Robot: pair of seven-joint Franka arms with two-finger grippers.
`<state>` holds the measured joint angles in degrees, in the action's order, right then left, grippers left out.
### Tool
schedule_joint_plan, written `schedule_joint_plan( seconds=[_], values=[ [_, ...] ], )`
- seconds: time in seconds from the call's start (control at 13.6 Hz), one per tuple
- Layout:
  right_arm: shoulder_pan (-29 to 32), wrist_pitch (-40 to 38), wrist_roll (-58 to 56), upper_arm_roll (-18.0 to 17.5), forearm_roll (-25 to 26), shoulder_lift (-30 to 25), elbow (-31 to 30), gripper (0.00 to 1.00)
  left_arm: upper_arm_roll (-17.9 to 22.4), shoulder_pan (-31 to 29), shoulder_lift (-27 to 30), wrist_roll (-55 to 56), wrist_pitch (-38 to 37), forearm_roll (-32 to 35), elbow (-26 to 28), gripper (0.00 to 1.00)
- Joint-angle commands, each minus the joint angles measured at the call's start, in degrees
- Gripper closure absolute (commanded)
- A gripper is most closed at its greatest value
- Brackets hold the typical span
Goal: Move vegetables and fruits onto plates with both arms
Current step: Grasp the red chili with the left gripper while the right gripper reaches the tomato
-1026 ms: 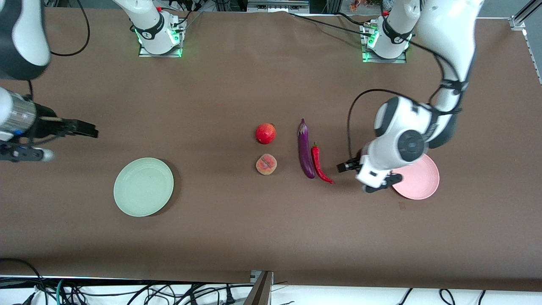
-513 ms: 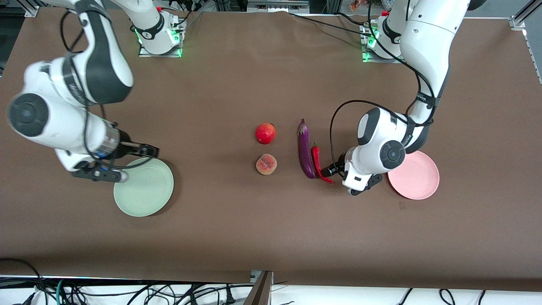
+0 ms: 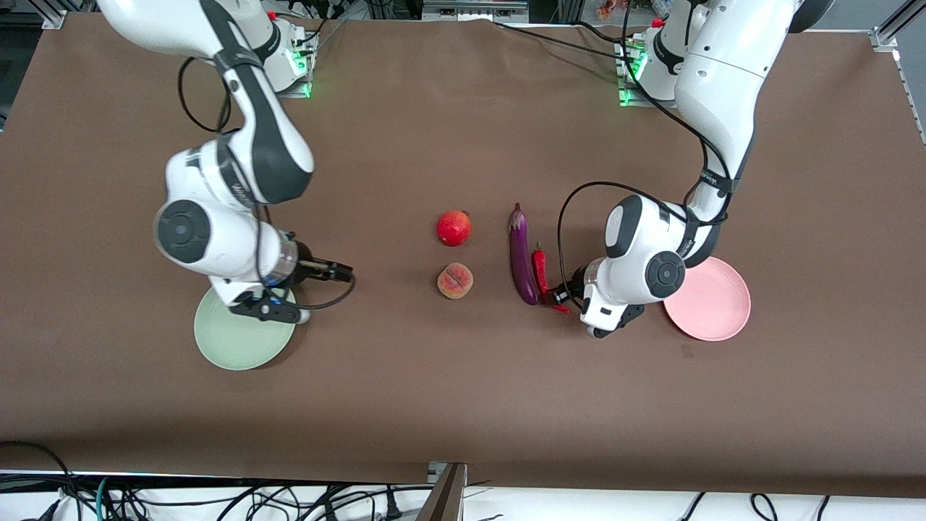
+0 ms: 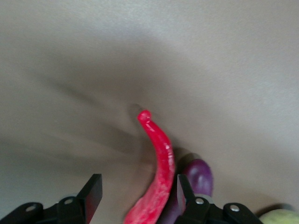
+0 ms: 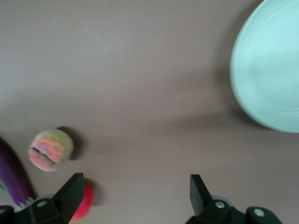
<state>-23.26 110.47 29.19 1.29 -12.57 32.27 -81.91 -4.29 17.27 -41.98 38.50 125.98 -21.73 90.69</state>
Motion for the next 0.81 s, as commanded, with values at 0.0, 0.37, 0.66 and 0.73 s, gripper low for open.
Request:
schedule_joint_plan(
  seconds=[0.0, 0.37, 0.66, 0.73],
  values=[
    [-5.99, 4.99, 8.84, 0.55, -1.15, 3.75, 0.78, 0.00, 0.33, 0.83, -1.87, 1.57, -0.38, -2.09, -3.06, 0.39],
    [-12.15, 10.01, 12.39, 0.55, -1.41, 8.76, 0.78, 0.00, 0.33, 2.59, -4.87, 0.61, 4.72, -1.39, -3.06, 0.46],
    [-16.55, 12.57, 17.92, 0.55, -1.94, 10.62, 0.78, 0.00, 0.33, 2.59, -4.52, 0.69, 4.54, -1.38, -2.97, 0.92],
    [-17.17, 12.49, 18.01, 0.55, -1.94, 10.62, 0.70, 0.00, 0.33, 2.50, -4.25, 0.87, 4.28, -1.30, -2.97, 0.99]
  ],
)
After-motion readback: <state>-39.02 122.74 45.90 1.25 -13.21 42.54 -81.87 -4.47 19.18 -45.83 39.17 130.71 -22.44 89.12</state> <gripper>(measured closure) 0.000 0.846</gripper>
